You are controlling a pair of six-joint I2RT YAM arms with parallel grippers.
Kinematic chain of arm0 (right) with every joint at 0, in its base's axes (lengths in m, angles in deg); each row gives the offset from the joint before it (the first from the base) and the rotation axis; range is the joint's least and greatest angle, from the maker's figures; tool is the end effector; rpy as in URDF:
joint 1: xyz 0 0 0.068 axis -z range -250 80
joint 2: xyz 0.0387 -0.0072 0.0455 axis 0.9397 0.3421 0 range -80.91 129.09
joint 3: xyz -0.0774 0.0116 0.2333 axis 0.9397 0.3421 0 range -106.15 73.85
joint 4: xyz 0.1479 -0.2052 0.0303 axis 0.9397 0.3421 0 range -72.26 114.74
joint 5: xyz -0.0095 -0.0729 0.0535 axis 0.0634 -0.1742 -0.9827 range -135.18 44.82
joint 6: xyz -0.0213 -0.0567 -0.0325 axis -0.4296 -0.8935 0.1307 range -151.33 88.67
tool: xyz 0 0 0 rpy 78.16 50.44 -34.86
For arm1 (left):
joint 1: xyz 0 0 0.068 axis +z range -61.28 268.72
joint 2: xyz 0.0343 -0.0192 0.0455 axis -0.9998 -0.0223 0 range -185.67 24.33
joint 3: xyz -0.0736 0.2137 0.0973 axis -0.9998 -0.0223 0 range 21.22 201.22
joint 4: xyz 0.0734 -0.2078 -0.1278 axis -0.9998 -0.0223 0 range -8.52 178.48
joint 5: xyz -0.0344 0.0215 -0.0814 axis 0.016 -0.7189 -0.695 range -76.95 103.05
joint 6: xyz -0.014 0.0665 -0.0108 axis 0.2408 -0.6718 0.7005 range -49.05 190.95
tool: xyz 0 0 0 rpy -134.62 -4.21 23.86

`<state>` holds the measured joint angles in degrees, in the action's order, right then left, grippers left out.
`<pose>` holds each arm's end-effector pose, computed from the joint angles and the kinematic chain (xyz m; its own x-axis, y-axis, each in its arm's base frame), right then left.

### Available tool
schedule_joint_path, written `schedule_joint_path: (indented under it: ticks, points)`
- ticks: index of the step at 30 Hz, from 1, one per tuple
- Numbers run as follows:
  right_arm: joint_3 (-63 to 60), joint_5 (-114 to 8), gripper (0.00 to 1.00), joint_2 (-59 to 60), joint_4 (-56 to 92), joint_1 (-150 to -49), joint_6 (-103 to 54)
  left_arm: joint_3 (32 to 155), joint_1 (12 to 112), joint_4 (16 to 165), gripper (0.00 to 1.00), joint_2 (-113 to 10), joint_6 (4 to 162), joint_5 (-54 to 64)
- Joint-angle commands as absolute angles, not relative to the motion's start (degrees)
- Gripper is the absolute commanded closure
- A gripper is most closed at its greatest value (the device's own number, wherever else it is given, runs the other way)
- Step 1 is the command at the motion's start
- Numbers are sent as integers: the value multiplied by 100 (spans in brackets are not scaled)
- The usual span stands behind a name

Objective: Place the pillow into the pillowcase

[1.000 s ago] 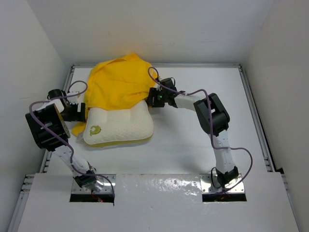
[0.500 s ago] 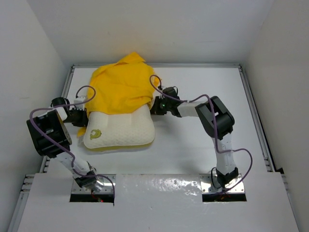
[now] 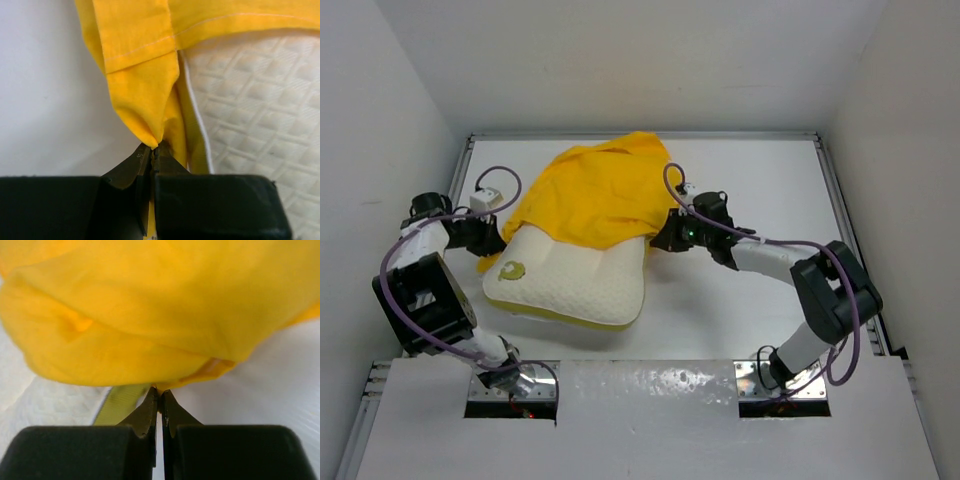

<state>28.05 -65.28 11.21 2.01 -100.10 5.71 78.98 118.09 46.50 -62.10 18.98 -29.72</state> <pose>0.2889 0.1896 0.1548 -0.7893 0.1963 -0.5818 -0.3150 0.6838 0.6582 0.2633 0.1047 0.1794 -0.6357 0.3058 -0.7088 0.5467 0.8266 -0.1336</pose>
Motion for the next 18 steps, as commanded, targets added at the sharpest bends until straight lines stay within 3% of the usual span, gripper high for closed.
schedule_joint_path:
  ticks: [1,7,8,11,18]
  points:
    - [3157,-6145,100,1278,-11,-9716,629,7598,11870,4831,100,-6321,1865,-2722]
    - [3123,-5756,99,1708,552,-9663,602,7361,11843,4621,100,-6646,1611,-2431]
    - [3114,-5844,85,1822,517,-9671,602,7334,11843,4603,100,-6681,1593,-2413]
    - [3123,-6345,67,2077,192,-9672,628,7220,11825,4655,100,-6699,1593,-2352]
    - [3141,-6548,45,2420,-204,-9715,761,7211,11817,4655,100,-6699,1645,-2334]
